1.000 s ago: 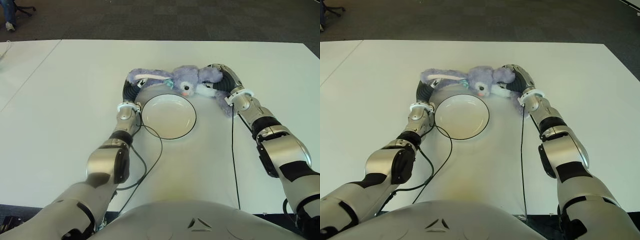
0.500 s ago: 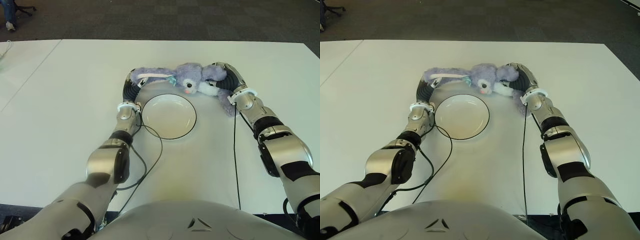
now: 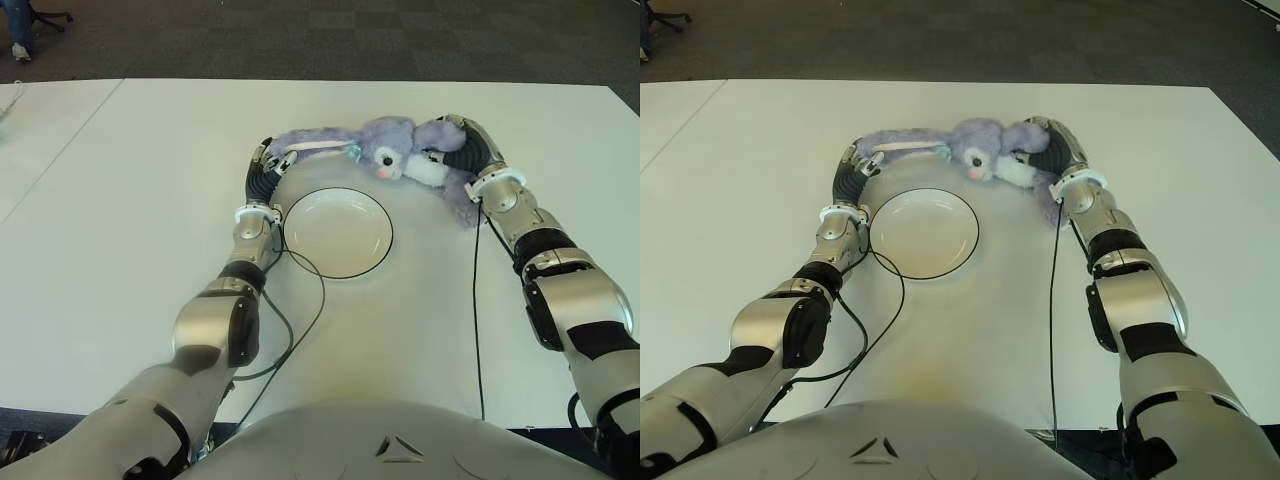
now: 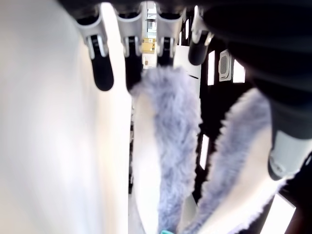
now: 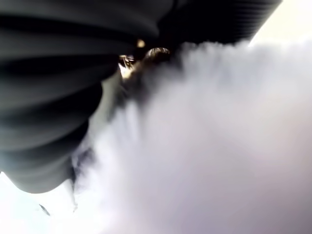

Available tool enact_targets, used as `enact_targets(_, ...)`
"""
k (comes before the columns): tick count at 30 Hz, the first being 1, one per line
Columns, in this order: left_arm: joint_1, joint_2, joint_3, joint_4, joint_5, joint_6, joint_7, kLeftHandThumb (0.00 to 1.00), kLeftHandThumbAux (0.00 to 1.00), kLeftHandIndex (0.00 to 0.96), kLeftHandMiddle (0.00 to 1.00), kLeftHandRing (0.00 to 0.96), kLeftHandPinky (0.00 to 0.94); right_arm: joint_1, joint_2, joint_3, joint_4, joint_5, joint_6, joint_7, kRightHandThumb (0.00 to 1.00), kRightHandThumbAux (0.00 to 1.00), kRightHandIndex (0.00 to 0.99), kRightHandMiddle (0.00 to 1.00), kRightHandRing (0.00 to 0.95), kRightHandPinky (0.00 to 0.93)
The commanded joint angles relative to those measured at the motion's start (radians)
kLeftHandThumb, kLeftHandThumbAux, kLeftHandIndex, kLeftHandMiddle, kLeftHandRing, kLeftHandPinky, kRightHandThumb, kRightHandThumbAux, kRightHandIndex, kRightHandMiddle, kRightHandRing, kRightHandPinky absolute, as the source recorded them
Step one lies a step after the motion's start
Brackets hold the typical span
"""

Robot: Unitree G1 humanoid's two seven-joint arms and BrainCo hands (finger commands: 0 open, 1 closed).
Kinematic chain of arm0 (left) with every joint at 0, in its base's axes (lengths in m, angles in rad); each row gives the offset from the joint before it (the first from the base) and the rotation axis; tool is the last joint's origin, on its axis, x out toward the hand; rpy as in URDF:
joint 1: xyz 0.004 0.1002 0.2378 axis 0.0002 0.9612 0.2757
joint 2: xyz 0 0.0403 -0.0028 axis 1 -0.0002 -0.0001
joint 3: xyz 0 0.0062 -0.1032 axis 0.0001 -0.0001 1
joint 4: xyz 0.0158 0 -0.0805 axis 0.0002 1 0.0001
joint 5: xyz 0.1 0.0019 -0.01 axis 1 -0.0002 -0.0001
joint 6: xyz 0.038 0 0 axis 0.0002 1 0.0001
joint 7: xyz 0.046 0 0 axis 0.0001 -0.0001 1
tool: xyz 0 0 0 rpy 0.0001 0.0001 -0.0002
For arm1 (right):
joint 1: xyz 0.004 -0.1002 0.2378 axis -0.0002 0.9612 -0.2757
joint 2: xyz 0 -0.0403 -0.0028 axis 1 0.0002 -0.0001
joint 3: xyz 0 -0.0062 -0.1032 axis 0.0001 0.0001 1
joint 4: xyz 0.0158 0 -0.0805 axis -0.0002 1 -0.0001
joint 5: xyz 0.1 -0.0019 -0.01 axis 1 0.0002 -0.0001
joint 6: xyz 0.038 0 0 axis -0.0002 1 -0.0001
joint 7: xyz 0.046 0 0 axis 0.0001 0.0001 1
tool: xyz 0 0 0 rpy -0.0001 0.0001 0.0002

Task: Put the doll into the plate.

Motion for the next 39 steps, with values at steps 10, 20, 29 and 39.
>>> enact_targets(10,0.121,-0.027,0.001,0.088,-0.001,0.103,0.012,0.000,0.569,0.118,0.234,0.254,0.260,0.001,-0.002,-0.042,-0.155,0.005,-0.043,-0.085,0.721,0.711,0.440,0.875,0.882,0.890)
enact_targets(20,0.119,-0.028,-0.008,0.087,0.006,0.094,0.014,0.000,0.552,0.104,0.221,0.240,0.239,0.020,-0.017,-0.050,-0.227,0.008,-0.051,-0.077,0.721,0.711,0.440,0.877,0.883,0.885)
enact_targets(29,0.119,-0.029,0.002,0.088,-0.005,0.099,0.004,0.000,0.579,0.122,0.235,0.250,0.255,0.027,-0.029,-0.051,-0.296,-0.011,-0.052,-0.094,0.720,0.710,0.440,0.878,0.885,0.891)
enact_targets(39,0.120,-0.026,-0.008,0.088,0.006,0.095,0.006,0.000,0.564,0.121,0.225,0.244,0.250,0.043,-0.024,-0.062,-0.385,-0.010,-0.053,-0.102,0.720,0.709,0.441,0.874,0.884,0.895)
